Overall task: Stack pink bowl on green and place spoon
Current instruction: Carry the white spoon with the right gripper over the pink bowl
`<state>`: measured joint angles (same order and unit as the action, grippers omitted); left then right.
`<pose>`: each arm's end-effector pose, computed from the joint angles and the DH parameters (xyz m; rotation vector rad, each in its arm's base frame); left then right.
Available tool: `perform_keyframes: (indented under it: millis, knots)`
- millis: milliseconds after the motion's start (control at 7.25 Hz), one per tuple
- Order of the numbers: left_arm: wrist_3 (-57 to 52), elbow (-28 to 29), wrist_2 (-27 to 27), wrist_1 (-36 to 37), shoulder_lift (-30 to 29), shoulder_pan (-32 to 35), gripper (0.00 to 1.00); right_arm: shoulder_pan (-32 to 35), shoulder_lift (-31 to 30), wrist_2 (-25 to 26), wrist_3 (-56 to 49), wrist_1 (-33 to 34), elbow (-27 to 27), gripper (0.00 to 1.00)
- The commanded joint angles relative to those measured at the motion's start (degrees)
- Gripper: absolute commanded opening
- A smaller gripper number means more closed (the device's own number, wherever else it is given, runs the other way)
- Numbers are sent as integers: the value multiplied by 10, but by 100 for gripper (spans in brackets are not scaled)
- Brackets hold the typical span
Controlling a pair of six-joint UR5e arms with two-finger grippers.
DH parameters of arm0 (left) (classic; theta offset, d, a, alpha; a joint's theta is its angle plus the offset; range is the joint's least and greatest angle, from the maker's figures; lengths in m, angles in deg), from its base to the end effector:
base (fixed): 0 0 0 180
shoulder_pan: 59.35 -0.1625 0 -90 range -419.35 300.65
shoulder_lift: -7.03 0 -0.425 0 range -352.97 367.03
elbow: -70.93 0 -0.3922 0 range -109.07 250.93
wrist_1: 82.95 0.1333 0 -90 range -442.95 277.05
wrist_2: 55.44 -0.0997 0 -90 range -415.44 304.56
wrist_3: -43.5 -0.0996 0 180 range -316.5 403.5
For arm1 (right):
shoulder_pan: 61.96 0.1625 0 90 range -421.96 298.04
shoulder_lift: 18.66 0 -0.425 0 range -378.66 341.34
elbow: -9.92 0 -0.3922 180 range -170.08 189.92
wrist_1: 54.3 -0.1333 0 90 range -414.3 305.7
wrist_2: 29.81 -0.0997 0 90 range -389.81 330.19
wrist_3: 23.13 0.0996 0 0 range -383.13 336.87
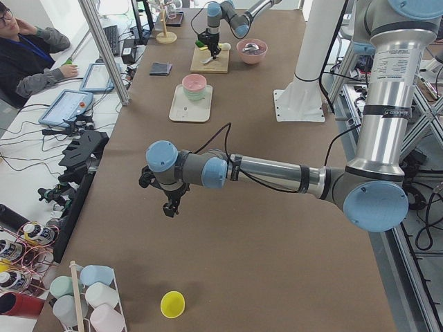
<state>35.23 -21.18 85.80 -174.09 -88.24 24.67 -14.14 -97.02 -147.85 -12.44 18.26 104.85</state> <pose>0.0005 -0.5387 0.5822 0.1571 0.8931 0.2980 -0.3344 -0.4979 0.4840 0.3153 -0.6971 -0.6683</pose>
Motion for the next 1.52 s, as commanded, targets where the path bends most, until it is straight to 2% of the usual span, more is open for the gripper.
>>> perform_keyframes:
  millis: [0, 138, 276, 414, 552, 690, 966, 1103, 1241, 1379]
  knots:
    - [0, 0, -1, 0, 0, 0, 99, 11, 21, -4, 6, 6, 3, 0]
    - [0, 1, 0, 0, 0, 0, 99, 27, 41, -6, 17, 10, 4, 0]
    - [1, 1, 0, 0, 0, 0, 99, 39, 78, -21, 61, 51, 8, 0]
    - [3, 1, 0, 1, 0, -1, 99, 53, 130, -43, 84, 122, 12, 0]
    - [3, 5, 0, 1, 0, -1, 99, 52, 171, -47, 153, 191, 34, 0]
    - [3, 10, -1, 0, -1, -2, 99, 48, 217, -47, 226, 228, 40, 0]
    - [4, 15, 0, 0, -2, -3, 99, 7, 286, -41, 391, 247, 32, 0]
    - [4, 16, 0, 0, -2, -3, 99, -12, 331, -34, 445, 248, -2, 0]
    - [4, 17, 0, 0, -2, -3, 99, -45, 384, 8, 501, 248, -58, 0]
    - [4, 18, 0, 0, -2, -3, 99, -74, 410, 58, 513, 249, -92, 0]
